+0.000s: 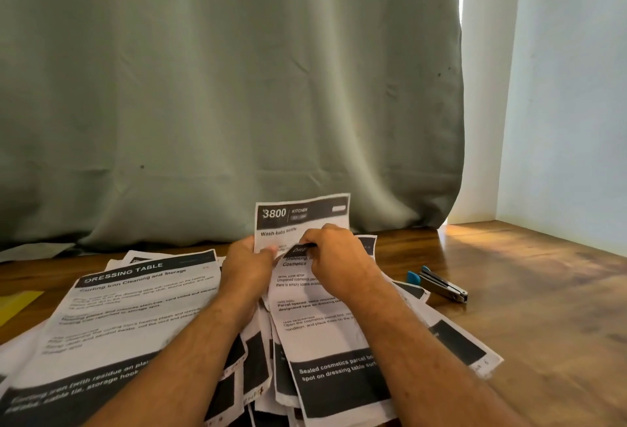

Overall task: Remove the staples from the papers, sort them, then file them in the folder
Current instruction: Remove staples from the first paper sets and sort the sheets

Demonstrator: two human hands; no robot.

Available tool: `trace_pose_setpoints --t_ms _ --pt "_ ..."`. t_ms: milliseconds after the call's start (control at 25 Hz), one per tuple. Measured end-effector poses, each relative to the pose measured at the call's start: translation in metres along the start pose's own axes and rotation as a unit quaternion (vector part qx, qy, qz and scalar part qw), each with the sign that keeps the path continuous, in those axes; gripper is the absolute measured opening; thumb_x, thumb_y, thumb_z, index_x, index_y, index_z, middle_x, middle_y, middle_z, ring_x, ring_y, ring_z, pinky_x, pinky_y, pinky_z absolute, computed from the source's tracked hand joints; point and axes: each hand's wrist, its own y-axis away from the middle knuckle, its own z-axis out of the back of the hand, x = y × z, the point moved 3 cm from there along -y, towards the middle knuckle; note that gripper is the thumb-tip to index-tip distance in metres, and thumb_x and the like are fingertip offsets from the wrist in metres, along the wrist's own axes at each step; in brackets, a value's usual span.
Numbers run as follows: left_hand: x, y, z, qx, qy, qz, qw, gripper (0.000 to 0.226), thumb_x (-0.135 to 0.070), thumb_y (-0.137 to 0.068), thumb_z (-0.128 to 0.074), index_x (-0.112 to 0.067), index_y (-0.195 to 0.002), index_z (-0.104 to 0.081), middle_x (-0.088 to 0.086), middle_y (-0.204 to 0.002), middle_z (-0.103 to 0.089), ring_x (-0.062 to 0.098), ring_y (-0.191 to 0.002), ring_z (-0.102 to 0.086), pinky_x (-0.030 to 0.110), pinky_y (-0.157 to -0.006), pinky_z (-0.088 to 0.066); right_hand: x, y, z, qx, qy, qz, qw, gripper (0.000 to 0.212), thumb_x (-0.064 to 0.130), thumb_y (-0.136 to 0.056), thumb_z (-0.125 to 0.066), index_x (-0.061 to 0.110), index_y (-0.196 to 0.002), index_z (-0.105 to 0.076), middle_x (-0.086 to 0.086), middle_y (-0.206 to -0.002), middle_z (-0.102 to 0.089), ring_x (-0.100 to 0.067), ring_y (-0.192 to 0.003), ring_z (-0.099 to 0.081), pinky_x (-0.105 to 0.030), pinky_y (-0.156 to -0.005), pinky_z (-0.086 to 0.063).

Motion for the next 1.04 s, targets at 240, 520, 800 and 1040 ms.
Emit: trace_pose_setpoints --t_ms 240,520,800,1040 --pt "-0.039 0.012 0.017 -0.106 0.059 -0.202 0.972 0.010 -0.031 -0.101 -0.055 -0.028 -0.104 -0.065 -0.005 -0.089 -0.074 0.011 -0.075 -0.074 0.026 -0.056 -0.059 -0.009 0.001 -0.005 0.030 -0.006 -0.033 0.999 0.035 0.012 -0.095 -0.059 0.028 -0.126 -0.063 0.000 -0.119 -0.057 -0.022 -0.110 -0.057 -0.040 -0.096 -0.053" --pt "-0.064 0.019 0.022 -0.099 0.134 -0.258 0.952 0.016 -0.034 -0.100 -0.057 -0.027 -0.100 -0.071 -0.006 -0.092 -0.075 0.015 -0.083 -0.074 0.034 -0.063 -0.062 -0.006 0.003 0.002 -0.037 -0.104 -0.071 0.991 0.067 0.025 -0.093 -0.066 0.032 -0.149 -0.030 0.004 -0.149 -0.031 -0.018 -0.124 -0.053 -0.035 -0.095 -0.055" --pt "-0.054 0.022 0.010 -0.015 0.080 -0.252 0.964 0.020 -0.014 -0.100 -0.058 -0.022 -0.101 -0.076 -0.009 -0.092 -0.075 -0.003 -0.086 -0.069 0.012 -0.062 -0.054 0.012 0.017 0.044 -0.383 -0.154 0.066 0.908 0.057 0.014 -0.094 -0.063 0.026 -0.145 -0.039 -0.001 -0.156 -0.027 0.005 -0.087 -0.059 -0.010 -0.059 -0.052" --pt "-0.023 0.008 0.012 -0.005 -0.047 -0.141 0.989 0.024 -0.016 -0.098 -0.062 -0.035 -0.113 -0.065 -0.020 -0.098 -0.067 -0.002 -0.082 -0.062 0.009 -0.059 -0.048 0.008 0.015 0.037 -0.382 -0.166 0.105 0.903 0.015 0.015 -0.094 -0.064 0.013 -0.107 -0.070 -0.002 -0.106 -0.066 -0.012 -0.092 -0.065 -0.016 -0.080 -0.057"
